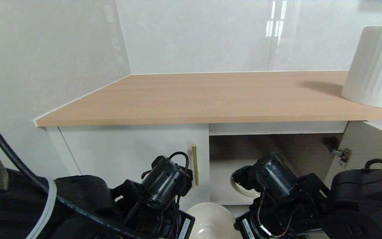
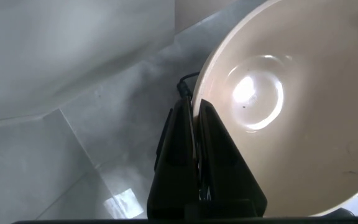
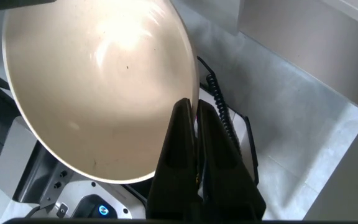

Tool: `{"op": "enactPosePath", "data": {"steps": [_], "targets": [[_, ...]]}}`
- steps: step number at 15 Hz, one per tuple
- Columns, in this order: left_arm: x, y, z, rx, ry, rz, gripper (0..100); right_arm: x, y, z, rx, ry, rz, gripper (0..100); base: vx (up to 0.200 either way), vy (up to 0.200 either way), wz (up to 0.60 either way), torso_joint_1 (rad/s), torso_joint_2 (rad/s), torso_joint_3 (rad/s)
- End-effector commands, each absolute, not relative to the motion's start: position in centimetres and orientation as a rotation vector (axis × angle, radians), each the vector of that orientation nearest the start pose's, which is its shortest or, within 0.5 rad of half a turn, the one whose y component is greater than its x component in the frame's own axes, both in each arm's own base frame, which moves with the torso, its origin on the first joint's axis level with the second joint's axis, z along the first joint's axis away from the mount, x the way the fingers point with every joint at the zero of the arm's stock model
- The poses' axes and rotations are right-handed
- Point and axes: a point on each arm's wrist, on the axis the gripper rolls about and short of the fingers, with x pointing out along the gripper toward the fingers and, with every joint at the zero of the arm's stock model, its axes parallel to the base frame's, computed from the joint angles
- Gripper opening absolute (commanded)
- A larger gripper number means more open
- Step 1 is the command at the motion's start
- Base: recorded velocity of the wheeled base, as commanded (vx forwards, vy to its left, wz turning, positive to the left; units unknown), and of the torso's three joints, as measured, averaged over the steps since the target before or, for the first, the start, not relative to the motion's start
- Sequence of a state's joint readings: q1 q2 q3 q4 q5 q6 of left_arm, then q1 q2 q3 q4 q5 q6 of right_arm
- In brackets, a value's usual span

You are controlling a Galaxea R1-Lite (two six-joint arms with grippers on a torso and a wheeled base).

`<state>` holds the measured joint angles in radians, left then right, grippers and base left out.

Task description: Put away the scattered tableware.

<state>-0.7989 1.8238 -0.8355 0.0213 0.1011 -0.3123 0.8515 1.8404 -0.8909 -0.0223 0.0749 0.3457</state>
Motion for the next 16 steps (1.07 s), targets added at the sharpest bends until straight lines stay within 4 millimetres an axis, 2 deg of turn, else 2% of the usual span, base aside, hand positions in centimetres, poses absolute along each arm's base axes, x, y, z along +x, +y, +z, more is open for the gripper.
{"op": "enactPosePath", "data": {"steps": [1, 9, 10, 16], "targets": [[20.29, -20.53, 9.87, 0.170, 1.008, -0.480, 0, 19.87, 23.09, 10.84, -0.063, 1.018, 0.693, 0, 0.000, 0.000, 0.00, 0.000, 0.00, 0.000], [20.17, -20.38, 9.86, 0.178, 1.008, -0.474, 0, 19.95, 23.11, 10.52, -0.068, 1.026, 0.687, 0, 0.000, 0.000, 0.00, 0.000, 0.00, 0.000], [20.15, -20.36, 10.00, 0.175, 1.003, -0.475, 100, 19.94, 23.10, 10.57, -0.067, 1.025, 0.687, 0, 0.000, 0.000, 0.00, 0.000, 0.00, 0.000], [20.20, -20.34, 10.31, 0.165, 0.989, -0.474, 100, 19.97, 23.06, 10.49, -0.074, 1.021, 0.672, 0, 0.000, 0.000, 0.00, 0.000, 0.00, 0.000]]}}
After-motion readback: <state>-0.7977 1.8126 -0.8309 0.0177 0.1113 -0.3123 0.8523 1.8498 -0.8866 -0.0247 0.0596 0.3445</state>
